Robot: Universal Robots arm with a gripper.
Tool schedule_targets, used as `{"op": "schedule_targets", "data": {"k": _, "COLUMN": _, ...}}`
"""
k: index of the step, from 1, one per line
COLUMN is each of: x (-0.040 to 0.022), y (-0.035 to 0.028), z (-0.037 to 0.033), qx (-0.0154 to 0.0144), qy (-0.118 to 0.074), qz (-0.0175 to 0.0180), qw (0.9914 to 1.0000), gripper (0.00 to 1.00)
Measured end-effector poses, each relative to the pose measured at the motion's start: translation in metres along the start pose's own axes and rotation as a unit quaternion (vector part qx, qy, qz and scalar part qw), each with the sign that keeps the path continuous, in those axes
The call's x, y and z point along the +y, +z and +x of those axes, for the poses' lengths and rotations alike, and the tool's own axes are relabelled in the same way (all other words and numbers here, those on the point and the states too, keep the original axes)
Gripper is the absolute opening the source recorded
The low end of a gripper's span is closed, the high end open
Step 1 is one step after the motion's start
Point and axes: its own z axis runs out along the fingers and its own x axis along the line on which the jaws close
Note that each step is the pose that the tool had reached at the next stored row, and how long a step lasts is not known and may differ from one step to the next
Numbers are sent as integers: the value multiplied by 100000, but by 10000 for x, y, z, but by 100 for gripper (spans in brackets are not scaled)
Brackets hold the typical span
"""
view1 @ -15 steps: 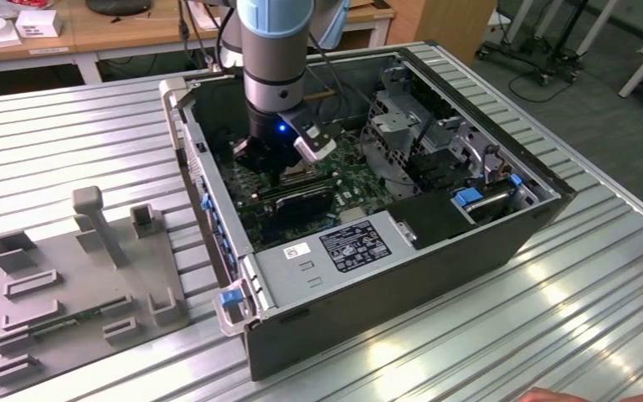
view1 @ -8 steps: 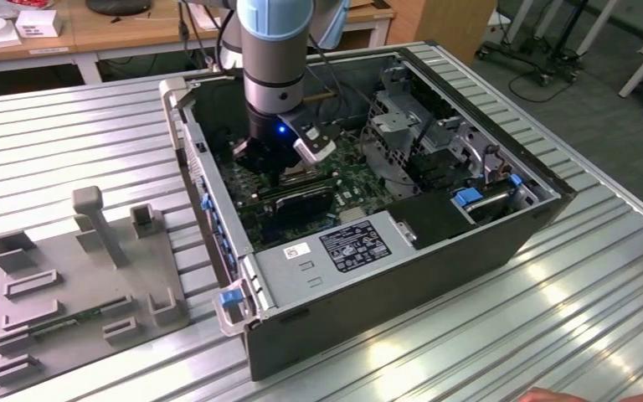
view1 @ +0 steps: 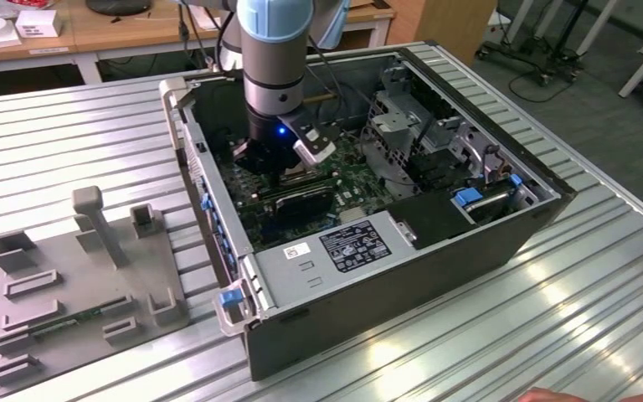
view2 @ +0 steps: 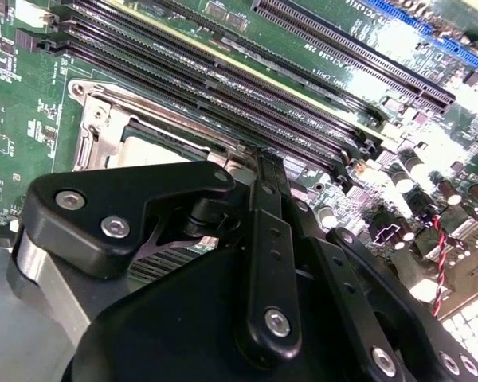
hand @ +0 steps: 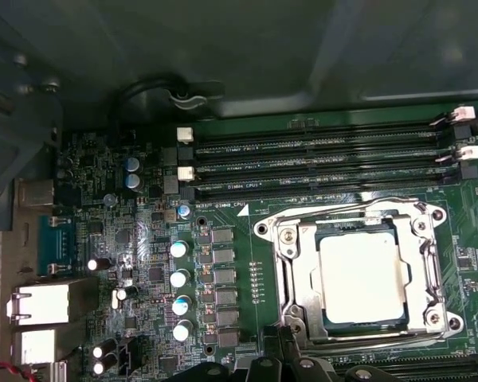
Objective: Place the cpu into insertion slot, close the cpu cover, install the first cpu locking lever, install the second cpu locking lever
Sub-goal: 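Install the second cpu locking lever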
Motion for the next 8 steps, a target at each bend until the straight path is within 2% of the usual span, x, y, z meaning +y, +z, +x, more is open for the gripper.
{"op": "schedule_targets", "data": {"k": 8, "x": -3, "y": 20, "z": 9, "qx": -32, "qy": -5, "qz": -18, "qw": 100000, "gripper": 11}}
